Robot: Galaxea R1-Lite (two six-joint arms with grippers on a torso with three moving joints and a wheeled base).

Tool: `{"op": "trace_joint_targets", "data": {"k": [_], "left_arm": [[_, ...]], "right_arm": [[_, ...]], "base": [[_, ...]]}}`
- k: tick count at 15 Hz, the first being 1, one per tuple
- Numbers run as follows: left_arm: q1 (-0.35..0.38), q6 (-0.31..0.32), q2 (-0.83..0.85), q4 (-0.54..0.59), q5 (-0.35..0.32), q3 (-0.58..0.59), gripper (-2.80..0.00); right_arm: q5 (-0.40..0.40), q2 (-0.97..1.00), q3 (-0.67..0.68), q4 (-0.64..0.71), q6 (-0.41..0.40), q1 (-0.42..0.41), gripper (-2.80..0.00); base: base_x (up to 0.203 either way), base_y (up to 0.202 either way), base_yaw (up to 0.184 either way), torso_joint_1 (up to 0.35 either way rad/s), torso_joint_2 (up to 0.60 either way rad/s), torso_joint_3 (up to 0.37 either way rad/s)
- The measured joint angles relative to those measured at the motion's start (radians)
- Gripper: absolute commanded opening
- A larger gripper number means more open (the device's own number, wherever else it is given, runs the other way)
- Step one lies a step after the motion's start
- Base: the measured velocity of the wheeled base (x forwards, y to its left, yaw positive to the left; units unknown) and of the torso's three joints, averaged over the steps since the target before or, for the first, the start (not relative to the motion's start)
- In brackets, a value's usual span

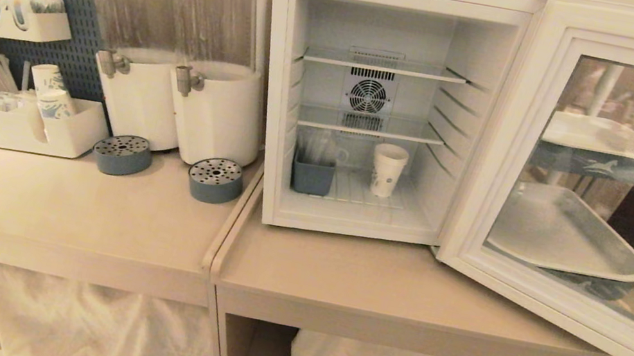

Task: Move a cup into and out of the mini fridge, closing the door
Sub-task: Take the paper cup out of the freezer

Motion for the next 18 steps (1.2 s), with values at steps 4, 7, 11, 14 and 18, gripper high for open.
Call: {"op": "trace_joint_targets", "data": {"k": [4,7,11,14,18], "left_arm": [[0.013,-0.105,-0.151,0.159,0.266,0.062,-2.8],[0.015,-0.187,-0.178,0.303,0.309,-0.073,-2.8],[0.022,-0.352,-0.186,0.626,0.151,-0.301,-2.8],[0.137,-0.354,-0.186,0.728,-0.059,-0.379,-2.8],[0.23,-0.34,-0.189,0.75,-0.282,-0.367,-2.8]], "right_arm": [[0.0,0.0,-0.003,-0.002,0.001,0.0,-2.8],[-0.002,0.0,-0.004,0.0,-0.001,-0.001,-2.8],[-0.003,0.0,-0.004,0.002,-0.005,-0.001,-2.8],[-0.002,0.0,-0.001,0.004,-0.006,0.0,-2.8],[-0.003,0.0,-0.005,0.003,-0.006,-0.001,-2.8]], "base": [[0.0,0.0,0.0,0.0,0.0,0.0],[0.0,0.0,0.0,0.0,0.0,0.0],[0.0,0.0,0.0,0.0,0.0,0.0],[0.0,0.0,0.0,0.0,0.0,0.0],[0.0,0.0,0.0,0.0,0.0,0.0]]}}
